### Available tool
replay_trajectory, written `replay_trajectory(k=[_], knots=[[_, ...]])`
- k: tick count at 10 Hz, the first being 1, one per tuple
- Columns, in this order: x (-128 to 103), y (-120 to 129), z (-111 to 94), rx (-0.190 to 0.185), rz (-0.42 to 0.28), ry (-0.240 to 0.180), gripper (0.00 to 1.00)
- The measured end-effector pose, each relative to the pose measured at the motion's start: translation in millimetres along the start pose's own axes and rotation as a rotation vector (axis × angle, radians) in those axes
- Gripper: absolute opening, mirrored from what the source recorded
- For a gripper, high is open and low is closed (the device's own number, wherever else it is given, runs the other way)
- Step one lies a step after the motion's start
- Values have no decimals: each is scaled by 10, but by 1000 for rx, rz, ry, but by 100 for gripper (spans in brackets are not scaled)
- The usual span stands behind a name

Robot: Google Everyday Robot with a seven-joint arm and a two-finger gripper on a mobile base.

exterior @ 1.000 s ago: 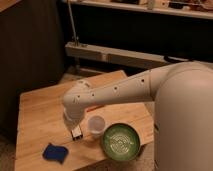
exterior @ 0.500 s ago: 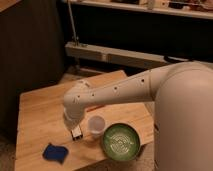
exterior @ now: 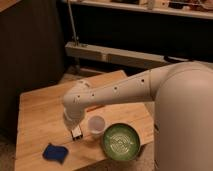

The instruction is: Wipe the white sponge on the table

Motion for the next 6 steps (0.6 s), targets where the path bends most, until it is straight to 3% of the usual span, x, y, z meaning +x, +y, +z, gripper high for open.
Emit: replay_trajectory(k=[4, 6], knots=[[-26, -15, -14, 10, -1, 4, 4], [-211, 44, -140, 34, -23, -13, 1]])
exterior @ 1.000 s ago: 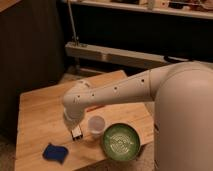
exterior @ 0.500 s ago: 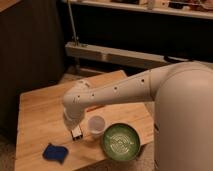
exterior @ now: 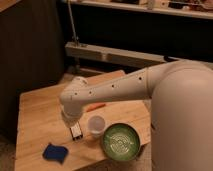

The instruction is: Wipe the white sponge on the table

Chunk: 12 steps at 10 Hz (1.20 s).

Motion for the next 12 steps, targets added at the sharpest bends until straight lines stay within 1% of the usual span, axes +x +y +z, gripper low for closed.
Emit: replay_trajectory(k=[1, 2, 3, 4, 5, 6, 7, 8, 12], knots=[[-96, 74, -119, 9, -27, -7, 6], [-220, 185, -333, 14, -58, -8, 17], [-330, 318, -551, 9, -88, 3, 28], [-406, 421, -694, -1, -103, 11, 35], [-454, 508, -910, -17, -114, 28, 48], [-454, 538, -1028, -28, -115, 41, 58], [-442, 572, -1092, -34, -114, 54, 65], [-433, 607, -1128, -39, -115, 62, 70], [-430, 597, -1125, -39, -116, 64, 70]])
